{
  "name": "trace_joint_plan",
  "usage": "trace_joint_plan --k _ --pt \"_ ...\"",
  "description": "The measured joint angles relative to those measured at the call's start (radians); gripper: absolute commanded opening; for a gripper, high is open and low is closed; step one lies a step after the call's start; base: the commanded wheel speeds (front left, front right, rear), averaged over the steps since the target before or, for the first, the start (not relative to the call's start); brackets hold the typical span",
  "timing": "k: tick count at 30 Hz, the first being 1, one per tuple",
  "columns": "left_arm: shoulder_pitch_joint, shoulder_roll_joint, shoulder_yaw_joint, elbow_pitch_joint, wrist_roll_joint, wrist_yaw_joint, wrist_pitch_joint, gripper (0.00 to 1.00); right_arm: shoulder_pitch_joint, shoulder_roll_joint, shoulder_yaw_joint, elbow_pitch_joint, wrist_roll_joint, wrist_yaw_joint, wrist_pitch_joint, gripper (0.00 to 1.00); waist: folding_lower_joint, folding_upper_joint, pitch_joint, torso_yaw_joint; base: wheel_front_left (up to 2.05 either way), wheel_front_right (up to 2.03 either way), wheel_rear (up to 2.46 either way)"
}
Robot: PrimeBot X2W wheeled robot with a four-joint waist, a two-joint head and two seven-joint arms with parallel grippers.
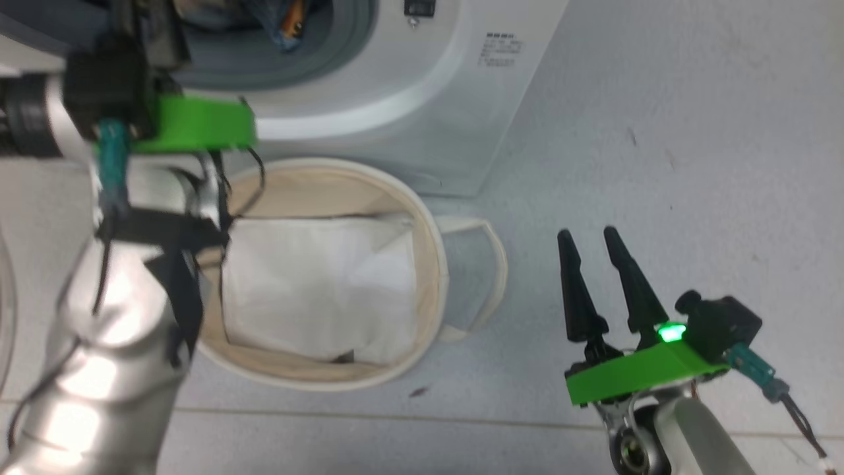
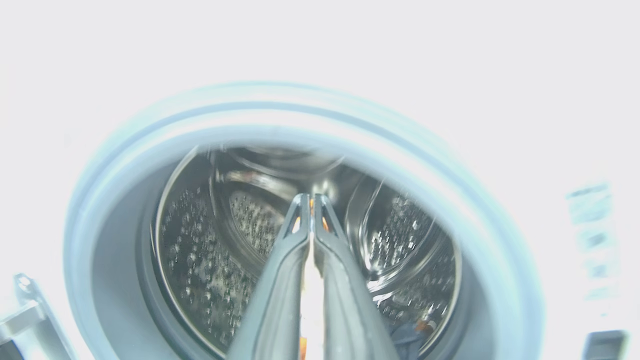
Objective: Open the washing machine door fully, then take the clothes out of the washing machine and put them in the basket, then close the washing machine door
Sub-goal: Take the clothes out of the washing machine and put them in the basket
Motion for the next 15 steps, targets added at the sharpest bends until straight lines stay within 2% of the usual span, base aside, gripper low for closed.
trace_joint_plan --k 8,15 --pt "0.215 -0.039 0.031 -0.375 0.049 0.004 -0.001 0.0 0.102 0.0 -0.009 0.029 0.0 0.0 0.0 1.0 -0.0001 0.0 -0.161 0.031 0.0 0.0 0.0" --pt "0.332 -0.071 0.041 -0.594 0.069 -0.001 -0.001 0.0 0.164 0.0 -0.012 0.04 0.0 0.0 0.0 1.0 -0.0001 0.0 -0.272 0.058 0.0 0.0 0.0"
